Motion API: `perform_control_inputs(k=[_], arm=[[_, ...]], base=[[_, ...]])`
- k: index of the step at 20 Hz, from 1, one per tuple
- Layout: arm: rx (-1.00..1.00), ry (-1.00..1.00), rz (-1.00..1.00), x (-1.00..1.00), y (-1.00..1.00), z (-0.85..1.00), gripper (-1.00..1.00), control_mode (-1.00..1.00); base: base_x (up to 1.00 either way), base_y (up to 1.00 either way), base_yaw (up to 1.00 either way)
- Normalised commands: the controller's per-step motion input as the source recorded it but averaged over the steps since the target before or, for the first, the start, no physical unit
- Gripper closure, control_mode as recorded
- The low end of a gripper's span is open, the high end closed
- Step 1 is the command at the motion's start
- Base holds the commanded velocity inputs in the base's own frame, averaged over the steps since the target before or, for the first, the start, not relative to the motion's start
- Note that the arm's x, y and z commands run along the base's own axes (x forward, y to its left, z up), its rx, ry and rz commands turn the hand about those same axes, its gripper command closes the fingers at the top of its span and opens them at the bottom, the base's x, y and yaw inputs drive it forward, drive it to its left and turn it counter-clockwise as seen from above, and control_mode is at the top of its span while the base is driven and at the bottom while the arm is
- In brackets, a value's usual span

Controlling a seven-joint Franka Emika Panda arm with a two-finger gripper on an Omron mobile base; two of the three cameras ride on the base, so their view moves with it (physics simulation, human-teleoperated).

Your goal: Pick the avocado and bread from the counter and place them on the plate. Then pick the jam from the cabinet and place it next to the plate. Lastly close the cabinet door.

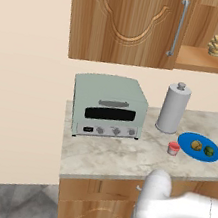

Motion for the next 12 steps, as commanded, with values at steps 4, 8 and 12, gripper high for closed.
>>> perform_control_inputs(k=[4, 8, 12], arm=[[0.0, 0.02, 0.0, 0.06, 0.48, 0.01, -1.0, -1.0], [0.0, 0.02, 0.0, 0.09, 0.5, 0.0, -1.0, -1.0], [0.0, 0.03, 0.0, 0.13, 0.53, -0.02, -1.0, -1.0]], base=[[0.0, 0.0, 0.0], [0.0, 0.0, 0.0], [0.0, 0.0, 0.0]])
